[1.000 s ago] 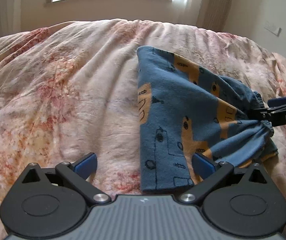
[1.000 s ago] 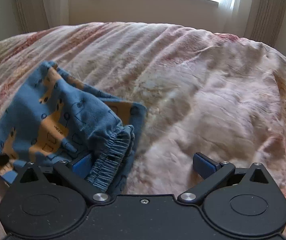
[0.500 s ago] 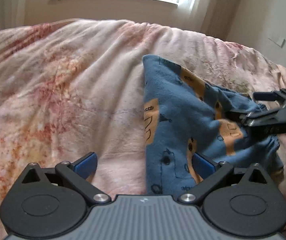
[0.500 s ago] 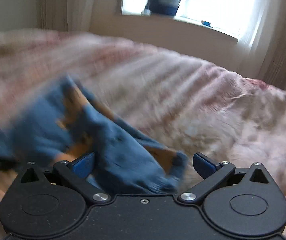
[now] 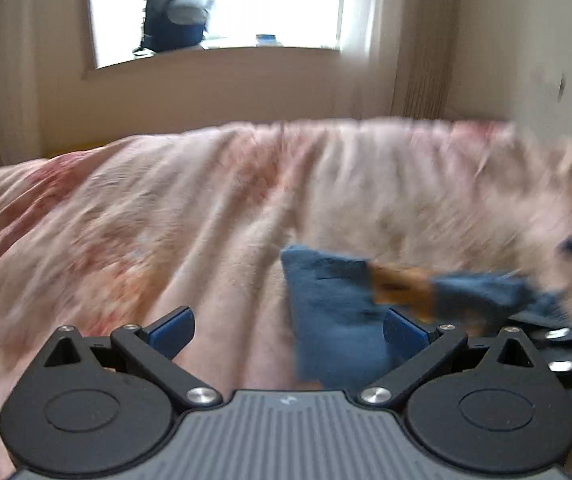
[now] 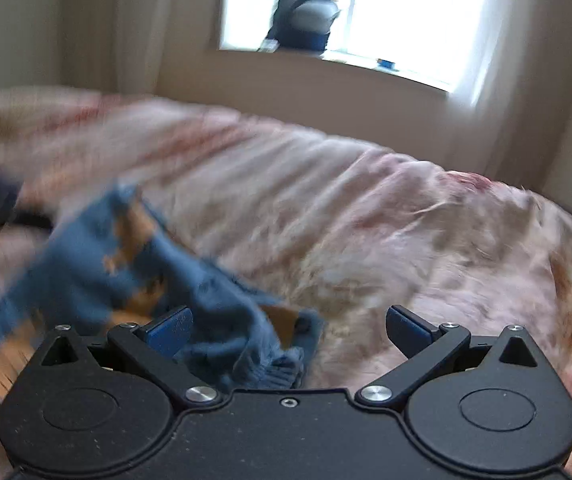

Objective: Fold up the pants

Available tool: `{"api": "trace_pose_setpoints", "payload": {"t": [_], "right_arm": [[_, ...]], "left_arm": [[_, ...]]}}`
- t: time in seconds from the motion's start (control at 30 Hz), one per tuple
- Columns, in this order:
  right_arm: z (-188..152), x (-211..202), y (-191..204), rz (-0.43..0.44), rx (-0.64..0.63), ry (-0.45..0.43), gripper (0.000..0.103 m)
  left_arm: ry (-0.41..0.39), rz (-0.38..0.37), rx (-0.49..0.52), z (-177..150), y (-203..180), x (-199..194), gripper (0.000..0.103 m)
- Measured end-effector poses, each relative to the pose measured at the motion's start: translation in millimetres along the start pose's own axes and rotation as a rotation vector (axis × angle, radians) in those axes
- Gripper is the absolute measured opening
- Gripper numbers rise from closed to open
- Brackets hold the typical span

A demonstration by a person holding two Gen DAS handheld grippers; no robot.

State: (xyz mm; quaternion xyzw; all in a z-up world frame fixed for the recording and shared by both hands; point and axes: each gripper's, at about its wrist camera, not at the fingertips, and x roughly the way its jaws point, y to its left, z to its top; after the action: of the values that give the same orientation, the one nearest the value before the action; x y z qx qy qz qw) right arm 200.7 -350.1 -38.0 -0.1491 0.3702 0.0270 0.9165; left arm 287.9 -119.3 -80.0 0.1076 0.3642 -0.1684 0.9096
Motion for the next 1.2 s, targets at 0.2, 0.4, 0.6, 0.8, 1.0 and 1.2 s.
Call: {"api": "trace_pose_setpoints", "payload": {"t": [0.2, 0.4, 0.6, 0.8, 1.0, 1.2], "right_arm": [[-8.0, 2.4, -47.6, 0.004, 0.252, 0.006, 0.102], [-11.1, -21.7, -40.3, 0.186, 0.238, -0.025, 0.103], [-21.4, -18.8, 15.0, 0.182, -0.105, 0.18, 0.102], [-42.2, -43.7, -20.4, 0.215, 0.015, 0.237, 0.102], [-34.0, -53.4, -40.4, 0.237, 0.229, 0.067, 0.103], [-32.0, -33.3, -5.1, 0.268, 0.004, 0.195, 0.102]], "left_arm": [[-0.005, -0.002, -0.073, -0.4, 19.8, 21.2, 0.102], [0.048, -0.024, -0.082, -16.3, 17.9, -36.9, 0.103], [0.189, -0.096, -0.019, -69.8, 0.7, -52.1, 0.103], [0.235, -0.099, -0.094, -73.8, 12.2, -75.3, 0.103], [0.178, -0.056, -0.156, -77.8, 19.3, -81.9, 0.103], [0.177, -0.073, -0.14, -75.8, 11.8, -74.9, 0.103]]}}
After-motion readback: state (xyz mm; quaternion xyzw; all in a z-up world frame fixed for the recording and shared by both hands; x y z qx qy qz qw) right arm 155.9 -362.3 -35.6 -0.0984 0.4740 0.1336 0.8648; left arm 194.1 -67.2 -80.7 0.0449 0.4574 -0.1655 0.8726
